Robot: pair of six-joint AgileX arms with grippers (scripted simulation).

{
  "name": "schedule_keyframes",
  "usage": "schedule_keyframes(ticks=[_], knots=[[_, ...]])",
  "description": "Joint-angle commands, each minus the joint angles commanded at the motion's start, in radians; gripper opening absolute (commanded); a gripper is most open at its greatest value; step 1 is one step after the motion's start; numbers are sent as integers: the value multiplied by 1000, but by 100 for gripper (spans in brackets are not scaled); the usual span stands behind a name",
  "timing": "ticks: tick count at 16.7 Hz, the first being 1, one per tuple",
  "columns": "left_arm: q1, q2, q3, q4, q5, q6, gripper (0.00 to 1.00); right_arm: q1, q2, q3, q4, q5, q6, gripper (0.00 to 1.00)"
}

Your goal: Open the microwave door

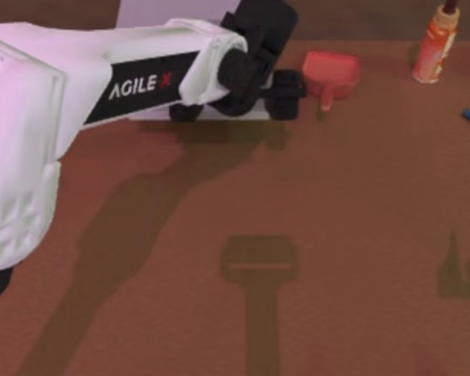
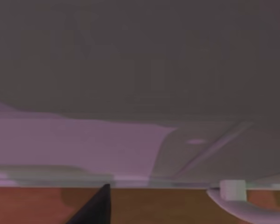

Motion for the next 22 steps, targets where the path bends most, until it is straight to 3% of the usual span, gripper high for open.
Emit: schedule_keyframes(ticks=[10, 22], knots=[[0, 0, 0, 0, 0, 0, 2, 0, 0, 0, 0, 0, 0, 100], [-35, -42, -81, 5, 4, -8, 0, 0, 0, 0, 0, 0, 0, 100]])
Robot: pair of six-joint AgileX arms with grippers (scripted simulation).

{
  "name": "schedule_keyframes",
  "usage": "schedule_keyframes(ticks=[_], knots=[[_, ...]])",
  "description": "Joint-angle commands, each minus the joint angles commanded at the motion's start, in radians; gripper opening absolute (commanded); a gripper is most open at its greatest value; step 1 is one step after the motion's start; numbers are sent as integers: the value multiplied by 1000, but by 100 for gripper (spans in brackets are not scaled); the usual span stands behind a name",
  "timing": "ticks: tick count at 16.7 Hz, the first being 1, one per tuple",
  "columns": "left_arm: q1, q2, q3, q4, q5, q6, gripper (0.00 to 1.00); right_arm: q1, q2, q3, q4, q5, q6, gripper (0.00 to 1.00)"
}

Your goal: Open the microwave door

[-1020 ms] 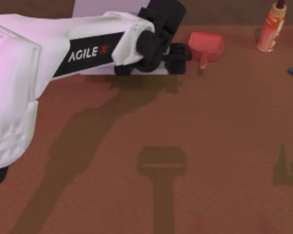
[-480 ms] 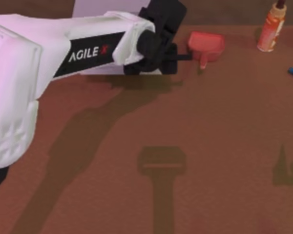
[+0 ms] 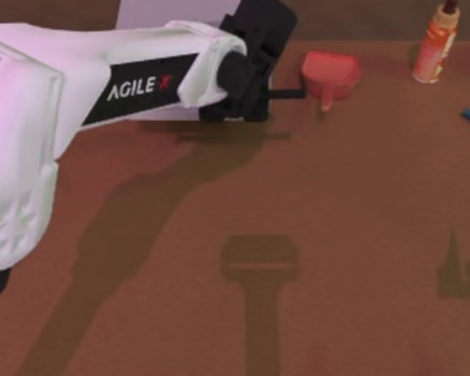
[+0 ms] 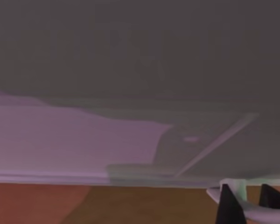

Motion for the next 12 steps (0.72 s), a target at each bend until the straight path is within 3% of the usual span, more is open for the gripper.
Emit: schedule_keyframes(ticks=[12], knots=[[3, -51, -74, 48, -25, -20, 0, 0, 0, 0, 0, 0, 0, 100]])
